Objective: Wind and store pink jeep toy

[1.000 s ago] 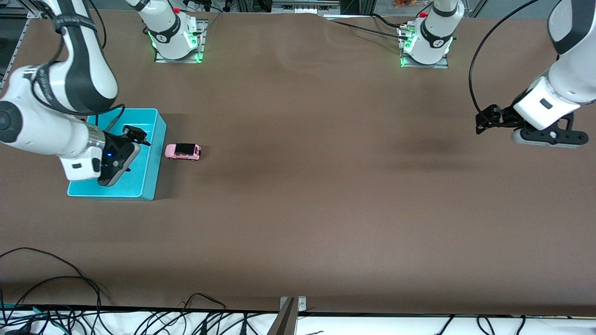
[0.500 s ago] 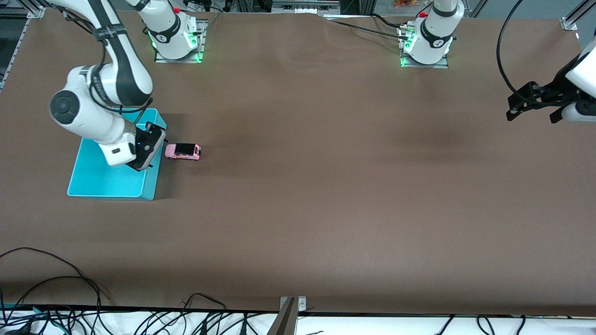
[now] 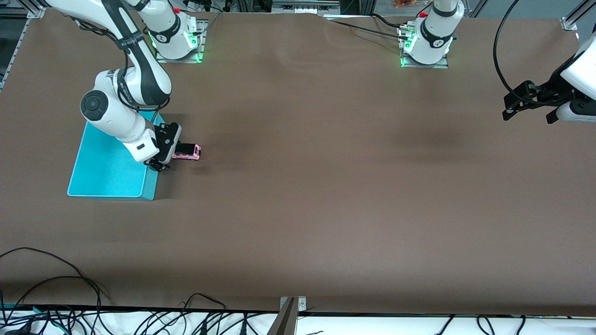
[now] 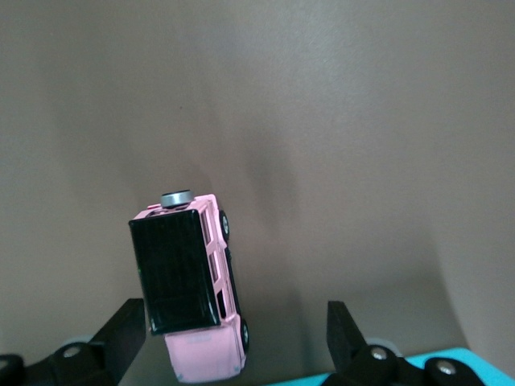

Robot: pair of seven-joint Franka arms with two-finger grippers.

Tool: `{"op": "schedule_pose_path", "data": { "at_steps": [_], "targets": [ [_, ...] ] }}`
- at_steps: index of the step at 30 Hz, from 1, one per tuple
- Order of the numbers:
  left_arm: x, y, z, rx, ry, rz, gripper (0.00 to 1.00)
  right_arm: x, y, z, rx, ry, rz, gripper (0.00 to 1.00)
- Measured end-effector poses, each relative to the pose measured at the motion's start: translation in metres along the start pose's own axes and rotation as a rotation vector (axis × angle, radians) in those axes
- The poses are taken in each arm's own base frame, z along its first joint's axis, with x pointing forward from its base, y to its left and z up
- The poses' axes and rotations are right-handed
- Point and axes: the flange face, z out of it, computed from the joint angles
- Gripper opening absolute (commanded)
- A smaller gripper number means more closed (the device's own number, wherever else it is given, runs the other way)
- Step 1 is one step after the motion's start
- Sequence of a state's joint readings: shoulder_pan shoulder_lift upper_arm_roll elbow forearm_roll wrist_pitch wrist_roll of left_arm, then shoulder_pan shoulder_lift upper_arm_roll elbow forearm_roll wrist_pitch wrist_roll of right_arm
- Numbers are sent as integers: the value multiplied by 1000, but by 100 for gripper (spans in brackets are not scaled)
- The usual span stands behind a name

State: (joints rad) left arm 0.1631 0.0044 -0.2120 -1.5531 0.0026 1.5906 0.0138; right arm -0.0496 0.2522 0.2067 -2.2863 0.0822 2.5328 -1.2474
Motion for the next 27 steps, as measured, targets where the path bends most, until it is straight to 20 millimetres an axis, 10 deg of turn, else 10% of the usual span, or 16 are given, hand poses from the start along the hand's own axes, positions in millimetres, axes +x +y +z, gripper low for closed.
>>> {"op": "schedule_pose_path", "data": {
  "at_steps": [24,27],
  "targets": [
    [4,2,9,-4,-16,5,100,-3,-25,52,20,4,-20,100],
    [5,10,9,-4,-16,20,100,-2,-25,51,18,5,-21,73]
  ]
}}
